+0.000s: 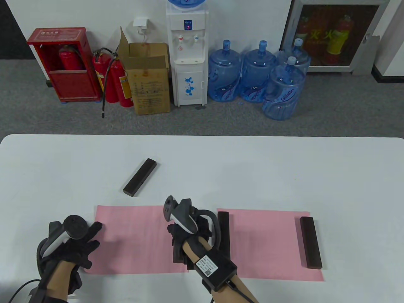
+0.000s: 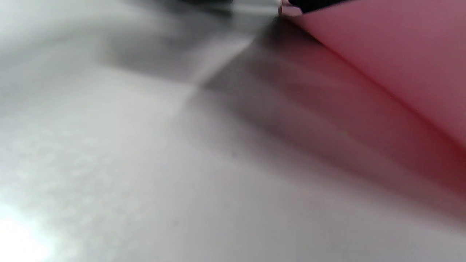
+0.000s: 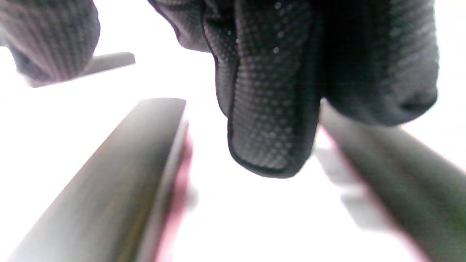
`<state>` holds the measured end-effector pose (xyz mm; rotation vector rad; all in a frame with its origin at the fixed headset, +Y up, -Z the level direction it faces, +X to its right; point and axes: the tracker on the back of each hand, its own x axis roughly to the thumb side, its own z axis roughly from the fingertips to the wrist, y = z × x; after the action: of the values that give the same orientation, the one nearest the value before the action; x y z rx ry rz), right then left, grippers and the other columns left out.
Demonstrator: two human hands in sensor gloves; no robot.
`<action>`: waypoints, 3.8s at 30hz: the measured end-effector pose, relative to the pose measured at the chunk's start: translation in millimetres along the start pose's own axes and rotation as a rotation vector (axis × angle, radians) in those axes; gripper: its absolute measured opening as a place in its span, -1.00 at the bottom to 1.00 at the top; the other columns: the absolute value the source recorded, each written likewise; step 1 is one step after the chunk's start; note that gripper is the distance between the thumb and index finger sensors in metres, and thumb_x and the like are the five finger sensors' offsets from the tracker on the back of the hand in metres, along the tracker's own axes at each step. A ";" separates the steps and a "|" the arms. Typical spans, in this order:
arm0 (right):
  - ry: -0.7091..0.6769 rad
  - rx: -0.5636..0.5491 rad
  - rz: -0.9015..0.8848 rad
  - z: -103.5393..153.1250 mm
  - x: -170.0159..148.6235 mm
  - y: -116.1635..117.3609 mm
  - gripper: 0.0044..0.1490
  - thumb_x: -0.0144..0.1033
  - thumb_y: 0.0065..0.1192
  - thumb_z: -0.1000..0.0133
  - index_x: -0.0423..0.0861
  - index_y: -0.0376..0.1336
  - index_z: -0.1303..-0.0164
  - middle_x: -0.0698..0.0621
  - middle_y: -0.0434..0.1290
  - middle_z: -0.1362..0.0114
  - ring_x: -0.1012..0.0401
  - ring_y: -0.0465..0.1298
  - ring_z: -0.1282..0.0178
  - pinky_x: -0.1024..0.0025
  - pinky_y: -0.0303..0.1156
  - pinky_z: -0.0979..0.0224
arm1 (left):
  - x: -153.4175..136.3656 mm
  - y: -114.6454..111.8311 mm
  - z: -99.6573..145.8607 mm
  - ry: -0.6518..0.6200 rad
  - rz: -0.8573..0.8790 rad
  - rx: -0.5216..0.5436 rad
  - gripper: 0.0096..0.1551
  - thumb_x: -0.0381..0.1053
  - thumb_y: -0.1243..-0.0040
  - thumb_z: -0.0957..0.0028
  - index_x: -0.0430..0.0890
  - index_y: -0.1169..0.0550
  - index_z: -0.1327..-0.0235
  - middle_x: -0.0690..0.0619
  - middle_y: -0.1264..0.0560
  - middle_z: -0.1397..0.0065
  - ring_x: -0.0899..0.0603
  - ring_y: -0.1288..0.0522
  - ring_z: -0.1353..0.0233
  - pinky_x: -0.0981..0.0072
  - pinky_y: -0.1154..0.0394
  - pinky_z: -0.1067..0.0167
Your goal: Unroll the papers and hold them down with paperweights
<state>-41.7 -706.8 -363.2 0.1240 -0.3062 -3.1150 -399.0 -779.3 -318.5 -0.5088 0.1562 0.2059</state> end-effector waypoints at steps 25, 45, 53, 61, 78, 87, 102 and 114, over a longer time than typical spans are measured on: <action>-0.017 -0.268 -0.088 19.0 -269.3 37.6 0.03 0.14 0.29 0.13 0.07 0.06 -0.56 -0.01 0.14 -0.63 -0.04 0.14 -0.69 -0.15 0.11 -0.61 | -2.4 -1.7 -0.3 -0.005 0.015 0.006 -0.28 0.25 -0.04 -0.11 0.49 -0.09 -0.53 -0.08 0.24 -0.77 -0.37 0.26 -0.71 -0.30 0.17 -0.59; -0.034 -0.274 -0.065 20.4 -276.2 43.3 0.00 0.15 0.27 0.13 0.08 0.09 -0.55 0.00 0.15 -0.63 -0.03 0.12 -0.70 -0.15 0.09 -0.62 | 86.1 95.4 -7.2 0.037 -0.021 0.136 -0.17 0.27 -0.12 -0.07 0.40 -0.07 -0.59 -0.09 0.19 -0.79 -0.39 0.20 -0.72 -0.33 0.12 -0.58; -0.030 -0.248 -0.064 18.0 -279.0 47.5 0.00 0.15 0.26 0.13 0.08 0.10 -0.55 0.00 0.16 -0.63 -0.03 0.13 -0.69 -0.15 0.09 -0.62 | 194.1 116.9 -73.8 0.148 -0.164 0.127 -0.13 0.29 -0.10 -0.06 0.35 -0.01 -0.61 -0.10 -0.04 -0.81 -0.40 -0.05 -0.73 -0.38 -0.04 -0.54; -0.021 -0.230 -0.060 14.8 -283.4 49.2 -0.01 0.15 0.26 0.12 0.08 0.11 -0.55 0.00 0.17 -0.62 -0.03 0.14 -0.69 -0.14 0.10 -0.62 | 214.1 91.4 -132.4 0.259 -0.351 0.111 -0.06 0.26 -0.11 -0.06 0.29 0.10 -0.59 -0.11 -0.17 -0.77 -0.39 -0.26 -0.65 -0.35 -0.21 -0.47; 0.007 -0.205 -0.090 9.6 -293.9 52.0 -0.02 0.15 0.26 0.12 0.08 0.13 -0.54 -0.01 0.18 -0.62 -0.03 0.16 -0.68 -0.14 0.11 -0.61 | 214.1 77.3 -140.8 0.162 -0.284 0.236 -0.08 0.05 -0.14 -0.09 0.53 0.13 -0.42 -0.18 -0.32 -0.59 -0.29 -0.54 -0.32 -0.25 -0.41 -0.29; -0.013 -0.225 -0.121 11.3 -293.3 48.0 -0.03 0.15 0.26 0.12 0.07 0.14 -0.53 -0.01 0.20 -0.61 -0.04 0.17 -0.67 -0.14 0.13 -0.60 | 198.7 124.7 -41.7 0.008 -0.221 0.357 -0.30 0.14 -0.06 -0.10 0.59 -0.11 -0.44 -0.25 -0.35 -0.50 -0.19 -0.62 -0.20 -0.16 -0.49 -0.26; -0.090 -0.226 -0.169 15.6 -290.0 47.5 -0.04 0.17 0.25 0.13 0.07 0.17 -0.52 -0.01 0.23 -0.59 -0.04 0.20 -0.65 -0.14 0.16 -0.58 | 138.5 62.9 38.9 0.019 -0.288 0.316 -0.30 0.22 -0.19 -0.05 0.53 -0.24 -0.46 -0.22 -0.49 -0.42 -0.18 -0.69 -0.10 -0.18 -0.51 -0.25; -0.076 -0.206 -0.181 15.7 -292.6 48.3 -0.04 0.16 0.25 0.12 0.06 0.17 -0.52 -0.02 0.23 -0.59 -0.04 0.20 -0.66 -0.14 0.15 -0.58 | 87.5 20.3 14.4 0.176 -0.354 0.166 -0.31 0.25 -0.17 -0.04 0.56 -0.23 -0.46 -0.17 -0.50 -0.43 -0.19 -0.64 -0.12 -0.20 -0.45 -0.27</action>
<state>248.8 -746.1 -315.6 0.0322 0.0292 -3.3116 -317.7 -741.2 -333.0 -0.3813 0.2493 -0.1974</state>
